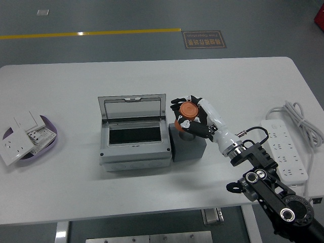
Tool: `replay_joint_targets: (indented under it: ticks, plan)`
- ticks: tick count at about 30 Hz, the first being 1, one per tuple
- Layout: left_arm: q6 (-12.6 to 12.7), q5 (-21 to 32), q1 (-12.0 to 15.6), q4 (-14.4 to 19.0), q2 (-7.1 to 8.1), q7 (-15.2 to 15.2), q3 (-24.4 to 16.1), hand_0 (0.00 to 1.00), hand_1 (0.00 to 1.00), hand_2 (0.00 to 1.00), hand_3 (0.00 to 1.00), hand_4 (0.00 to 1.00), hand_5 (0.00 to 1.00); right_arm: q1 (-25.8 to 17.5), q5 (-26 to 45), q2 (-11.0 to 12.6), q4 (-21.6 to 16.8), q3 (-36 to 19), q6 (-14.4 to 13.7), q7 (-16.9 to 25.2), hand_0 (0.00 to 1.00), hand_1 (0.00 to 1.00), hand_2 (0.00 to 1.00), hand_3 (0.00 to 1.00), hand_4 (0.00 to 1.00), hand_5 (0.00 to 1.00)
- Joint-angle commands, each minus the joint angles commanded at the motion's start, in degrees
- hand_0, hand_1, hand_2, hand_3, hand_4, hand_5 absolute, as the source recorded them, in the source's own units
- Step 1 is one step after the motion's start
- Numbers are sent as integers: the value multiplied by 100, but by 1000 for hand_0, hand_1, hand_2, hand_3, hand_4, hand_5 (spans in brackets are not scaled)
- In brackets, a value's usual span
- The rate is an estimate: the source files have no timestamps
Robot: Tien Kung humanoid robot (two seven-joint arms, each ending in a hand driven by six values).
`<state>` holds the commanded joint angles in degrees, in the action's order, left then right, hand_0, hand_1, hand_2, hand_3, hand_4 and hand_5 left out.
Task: Pick up the cylinder from the cube,place it in the box,flap close box
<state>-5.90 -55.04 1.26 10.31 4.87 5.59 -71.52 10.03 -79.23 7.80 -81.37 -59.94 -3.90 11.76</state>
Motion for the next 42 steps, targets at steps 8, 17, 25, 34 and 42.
replay_joint_targets:
  ticks: [8, 17, 25, 34, 42]
  plan:
    - [3, -23, 8, 0, 9, 8, -20, 638, 673, 676, 712, 767, 321, 274, -892, -35, -387, 444, -159, -465, 387, 440, 523, 493, 231, 2]
    - [9, -36, -7, 0, 19, 4, 0, 638, 674, 676, 712, 766, 322, 1014, -2226, -298, -237, 1165, 129, -1140, 272, 378, 516, 488, 242, 2]
    - [11, -59, -7, 0, 48, 14, -2, 638, 673, 676, 713, 766, 321, 1539, -3355, -525, 39, 1581, 567, -1697, 244, 367, 511, 480, 263, 2]
    - [9, -76, -24, 0, 61, 11, 9, 638, 673, 676, 712, 766, 320, 2066, -4338, -613, 504, 1951, 878, -2030, 245, 367, 511, 480, 272, 2]
    - [7, -85, -33, 0, 66, 15, 14, 638, 674, 676, 711, 765, 320, 2225, -4751, -641, 732, 2032, 1156, -2172, 248, 368, 511, 483, 276, 2]
